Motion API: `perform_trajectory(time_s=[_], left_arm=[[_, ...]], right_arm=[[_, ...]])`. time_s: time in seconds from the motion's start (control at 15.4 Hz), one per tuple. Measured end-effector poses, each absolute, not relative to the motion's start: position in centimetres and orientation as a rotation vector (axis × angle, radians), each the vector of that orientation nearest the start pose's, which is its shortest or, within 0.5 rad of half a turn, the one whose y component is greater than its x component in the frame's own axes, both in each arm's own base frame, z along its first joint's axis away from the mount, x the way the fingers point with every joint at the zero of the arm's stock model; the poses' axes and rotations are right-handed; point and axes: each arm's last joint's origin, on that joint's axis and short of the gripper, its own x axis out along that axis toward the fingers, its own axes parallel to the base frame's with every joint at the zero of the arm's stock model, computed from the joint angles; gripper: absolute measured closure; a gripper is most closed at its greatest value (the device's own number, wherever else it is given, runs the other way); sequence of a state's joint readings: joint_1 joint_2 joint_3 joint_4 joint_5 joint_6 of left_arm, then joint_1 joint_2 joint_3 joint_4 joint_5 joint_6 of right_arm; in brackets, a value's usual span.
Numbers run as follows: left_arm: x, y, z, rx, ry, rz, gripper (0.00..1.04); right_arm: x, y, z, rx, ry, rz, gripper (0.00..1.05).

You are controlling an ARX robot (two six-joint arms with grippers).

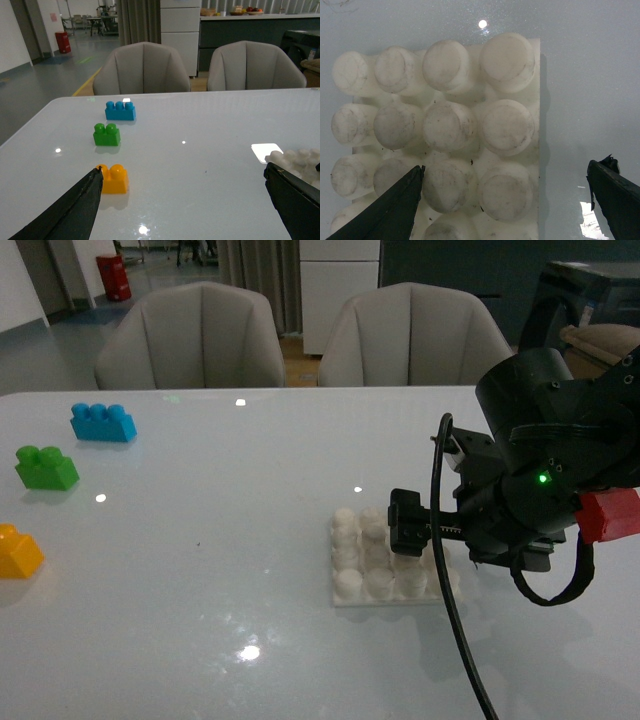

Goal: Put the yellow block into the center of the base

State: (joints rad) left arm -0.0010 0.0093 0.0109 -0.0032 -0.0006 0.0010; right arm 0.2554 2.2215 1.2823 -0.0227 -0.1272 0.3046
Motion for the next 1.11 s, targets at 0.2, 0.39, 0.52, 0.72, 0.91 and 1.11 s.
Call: perform_trajectory(time_s=[0.2, 0.39, 0.52, 0.72, 0.91, 1.11], left_arm=[[9.8, 0.0, 16.6, 0.001, 0.002, 0.0, 0.07], [9.8, 0.0, 16.6, 0.001, 0.002, 0.0, 0.07], [9.8, 0.0, 16.6, 0.001, 0.002, 0.0, 0.07], [9.8, 0.0, 16.6, 0.001, 0.002, 0.0, 0.07], [9.8, 0.0, 16.6, 0.001, 0.001, 0.0, 0.07], [9.8, 0.0, 16.6, 0.001, 0.002, 0.0, 0.07]], right_arm=[[41.4, 11.8, 7.1, 0.203, 1.021, 0.2, 0.06], [41.4, 12.4, 7.0, 0.191, 1.024, 0.205, 0.06], [41.3, 12.9, 6.9, 0.194, 1.025, 0.206, 0.06], [41.3, 13.8, 6.8, 0.201, 1.021, 0.215, 0.06], [41.3, 15.1, 6.9, 0.203, 1.028, 0.232, 0.06], [41.6, 16.8, 6.9, 0.201, 1.029, 0.255, 0.06]])
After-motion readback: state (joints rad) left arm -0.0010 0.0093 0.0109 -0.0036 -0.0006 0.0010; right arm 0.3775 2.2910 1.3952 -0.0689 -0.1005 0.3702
